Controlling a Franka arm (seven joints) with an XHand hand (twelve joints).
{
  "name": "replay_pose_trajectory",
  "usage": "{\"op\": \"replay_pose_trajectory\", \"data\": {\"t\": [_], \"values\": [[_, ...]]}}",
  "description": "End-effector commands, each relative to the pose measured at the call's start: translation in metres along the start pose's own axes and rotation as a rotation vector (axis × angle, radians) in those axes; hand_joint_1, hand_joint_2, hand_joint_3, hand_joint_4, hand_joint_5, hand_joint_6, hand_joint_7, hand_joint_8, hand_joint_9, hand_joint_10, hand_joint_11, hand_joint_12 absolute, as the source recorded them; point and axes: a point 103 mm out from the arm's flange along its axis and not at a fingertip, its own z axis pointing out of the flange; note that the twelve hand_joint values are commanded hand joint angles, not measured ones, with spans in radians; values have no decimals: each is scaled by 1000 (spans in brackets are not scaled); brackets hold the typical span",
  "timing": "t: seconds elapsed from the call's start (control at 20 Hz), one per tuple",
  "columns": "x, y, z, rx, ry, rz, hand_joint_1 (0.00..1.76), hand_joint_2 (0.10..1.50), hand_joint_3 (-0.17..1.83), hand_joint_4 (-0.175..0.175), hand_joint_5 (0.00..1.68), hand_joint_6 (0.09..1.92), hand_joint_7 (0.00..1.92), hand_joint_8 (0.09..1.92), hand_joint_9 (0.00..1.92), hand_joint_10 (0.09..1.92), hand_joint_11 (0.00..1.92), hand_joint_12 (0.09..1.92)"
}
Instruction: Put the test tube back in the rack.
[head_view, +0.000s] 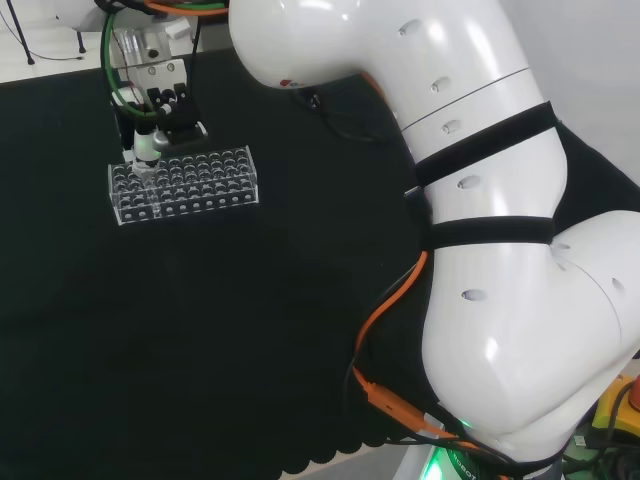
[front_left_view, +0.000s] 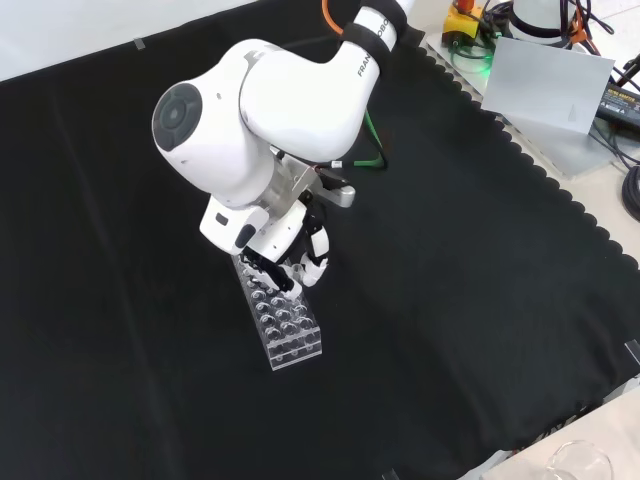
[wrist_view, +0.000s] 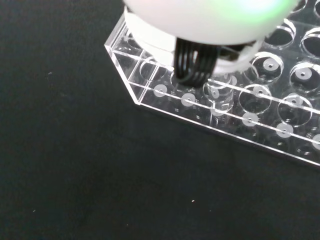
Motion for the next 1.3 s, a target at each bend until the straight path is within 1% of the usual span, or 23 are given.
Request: {"op": "replay_pose_trajectory", "data": {"t": [0.05, 0.1, 0.15, 0.2, 0.25, 0.3, 0.35, 0.45, 0.55, 0.7, 0.85, 0.95, 1.1, 1.3], "values": [[2, 1, 2, 16, 3, -9, 1442, 607, 673, -175, 1430, 87, 1420, 671, 1274, 739, 1426, 1102], [1, 2, 3, 37, 23, -15, 1441, 612, 667, -175, 1429, 87, 1415, 677, 1268, 748, 1420, 1103], [1, 2, 3, 79, 42, -19, 1441, 613, 665, -175, 1430, 87, 1422, 651, 1264, 763, 1406, 1107], [0, 2, 3, 114, 48, -24, 1401, 623, 632, -175, 1454, 87, 1443, 523, 1311, 768, 1383, 1169], [0, 2, 3, 138, 53, -26, 1349, 585, 607, -175, 1420, 91, 1476, 444, 1319, 770, 1291, 1263], [0, 1, 2, 147, 59, -28, 1290, 537, 601, -173, 1345, 90, 1408, 474, 1274, 787, 1175, 1336], [0, 0, 1, 149, 59, -30, 1236, 503, 597, -150, 1245, 87, 1269, 574, 1195, 820, 1053, 1385], [0, -1, -3, 146, 58, -36, 1152, 476, 574, -97, 1074, 87, 976, 777, 1036, 875, 854, 1430], [1, -2, -9, 135, 63, -43, 1111, 476, 550, -65, 967, 87, 791, 873, 939, 897, 737, 1450], [2, -5, -19, 118, 70, -54, 1090, 478, 538, -42, 876, 87, 690, 898, 886, 898, 680, 1452], [4, -13, -35, 92, 68, -73, 1082, 480, 534, -34, 841, 87, 666, 903, 870, 897, 667, 1450], [4, -21, -51, 67, 65, -91, 1081, 481, 532, -32, 832, 87, 661, 905, 864, 897, 661, 1450], [1, -39, -80, 14, 69, -113, 1080, 483, 529, -31, 826, 87, 658, 909, 860, 897, 656, 1451], [-5, -72, -117, -61, 82, -134, 1078, 485, 528, -31, 821, 87, 657, 911, 860, 897, 652, 1450]]}}
